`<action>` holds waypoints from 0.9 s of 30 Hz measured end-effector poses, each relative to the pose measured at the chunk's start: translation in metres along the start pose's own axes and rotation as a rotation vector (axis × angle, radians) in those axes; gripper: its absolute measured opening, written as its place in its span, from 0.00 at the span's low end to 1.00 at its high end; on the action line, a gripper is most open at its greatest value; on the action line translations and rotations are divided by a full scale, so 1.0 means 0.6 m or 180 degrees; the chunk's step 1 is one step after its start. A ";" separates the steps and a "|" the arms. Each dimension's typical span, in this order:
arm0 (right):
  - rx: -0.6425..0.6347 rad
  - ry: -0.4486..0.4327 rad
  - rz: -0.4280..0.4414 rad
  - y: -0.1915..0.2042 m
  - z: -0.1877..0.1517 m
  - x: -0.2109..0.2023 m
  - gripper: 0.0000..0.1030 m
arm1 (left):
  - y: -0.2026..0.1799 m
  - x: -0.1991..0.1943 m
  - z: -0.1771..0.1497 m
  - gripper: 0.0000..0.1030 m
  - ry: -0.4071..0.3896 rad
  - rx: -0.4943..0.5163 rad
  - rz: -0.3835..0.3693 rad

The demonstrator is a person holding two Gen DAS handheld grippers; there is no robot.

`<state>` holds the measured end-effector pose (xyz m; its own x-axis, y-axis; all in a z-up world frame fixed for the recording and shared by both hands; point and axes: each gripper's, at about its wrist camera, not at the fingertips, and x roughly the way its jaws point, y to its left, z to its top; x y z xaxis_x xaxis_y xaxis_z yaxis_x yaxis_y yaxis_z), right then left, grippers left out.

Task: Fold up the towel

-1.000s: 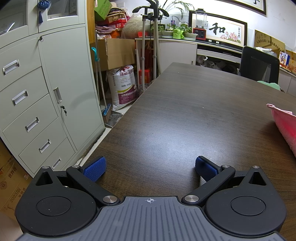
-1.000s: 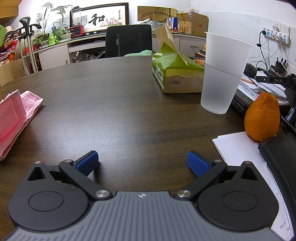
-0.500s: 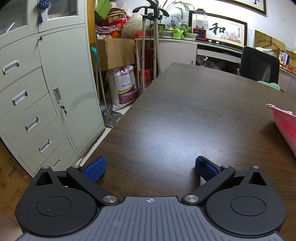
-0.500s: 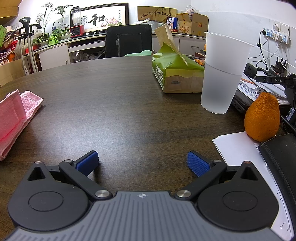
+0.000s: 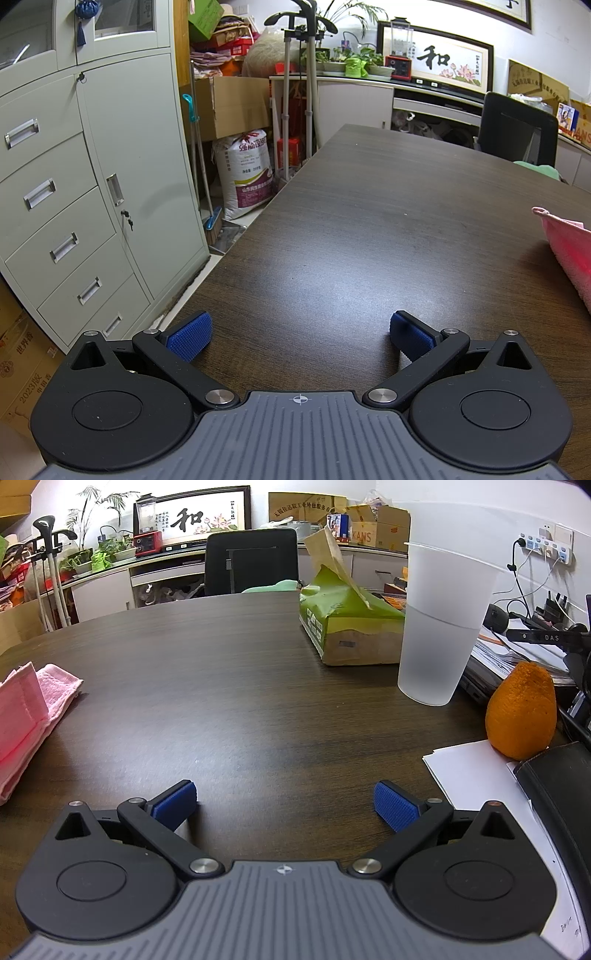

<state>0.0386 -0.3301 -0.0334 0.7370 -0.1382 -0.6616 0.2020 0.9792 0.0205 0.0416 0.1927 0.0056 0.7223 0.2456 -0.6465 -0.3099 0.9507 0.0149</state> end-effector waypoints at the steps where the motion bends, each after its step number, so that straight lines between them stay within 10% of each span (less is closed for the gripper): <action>1: 0.0000 0.0000 0.0000 0.000 0.000 0.000 1.00 | 0.000 0.000 0.000 1.00 0.0000 0.0000 0.0000; 27: 0.0049 -0.0001 -0.0065 0.004 0.002 0.002 1.00 | 0.000 0.000 0.000 1.00 -0.0001 0.0002 -0.0001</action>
<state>0.0408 -0.3282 -0.0334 0.7329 -0.1581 -0.6617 0.2269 0.9737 0.0186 0.0414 0.1928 0.0057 0.7225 0.2455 -0.6464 -0.3094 0.9508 0.0152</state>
